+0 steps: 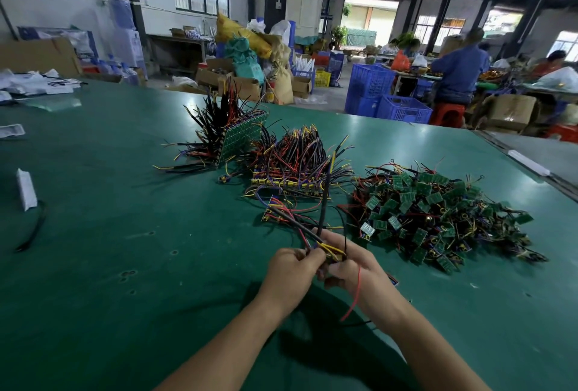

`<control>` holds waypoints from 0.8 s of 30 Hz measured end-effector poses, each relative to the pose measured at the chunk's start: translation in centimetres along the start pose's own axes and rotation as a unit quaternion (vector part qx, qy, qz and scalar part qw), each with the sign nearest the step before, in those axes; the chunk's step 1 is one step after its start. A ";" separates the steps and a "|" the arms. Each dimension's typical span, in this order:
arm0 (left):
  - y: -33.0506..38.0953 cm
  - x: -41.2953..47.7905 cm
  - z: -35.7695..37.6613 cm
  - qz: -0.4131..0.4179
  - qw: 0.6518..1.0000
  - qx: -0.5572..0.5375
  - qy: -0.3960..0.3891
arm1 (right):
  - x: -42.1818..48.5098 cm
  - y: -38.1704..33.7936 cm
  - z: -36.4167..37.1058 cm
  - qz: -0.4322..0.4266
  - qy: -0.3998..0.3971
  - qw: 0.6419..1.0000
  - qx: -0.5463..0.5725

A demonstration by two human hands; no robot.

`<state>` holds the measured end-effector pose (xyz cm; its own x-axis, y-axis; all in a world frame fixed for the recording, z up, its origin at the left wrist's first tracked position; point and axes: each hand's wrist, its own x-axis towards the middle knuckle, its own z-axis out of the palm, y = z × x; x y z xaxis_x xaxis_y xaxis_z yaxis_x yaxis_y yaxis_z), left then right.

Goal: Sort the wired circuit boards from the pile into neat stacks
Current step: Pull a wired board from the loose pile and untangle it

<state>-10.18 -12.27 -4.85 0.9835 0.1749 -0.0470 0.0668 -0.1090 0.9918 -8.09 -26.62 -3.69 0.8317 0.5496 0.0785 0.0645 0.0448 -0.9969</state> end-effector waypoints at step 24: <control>1.3 -1.9 0.3 0.139 0.966 -0.161 -0.148 | -0.1 -0.5 1.4 -0.021 0.099 0.924 -0.368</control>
<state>-11.86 -13.03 -3.51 0.9638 -0.1102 0.2426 -0.2166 0.2066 0.9541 -8.99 -25.59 -3.21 0.8999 0.3934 0.1882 0.3962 -0.5570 -0.7299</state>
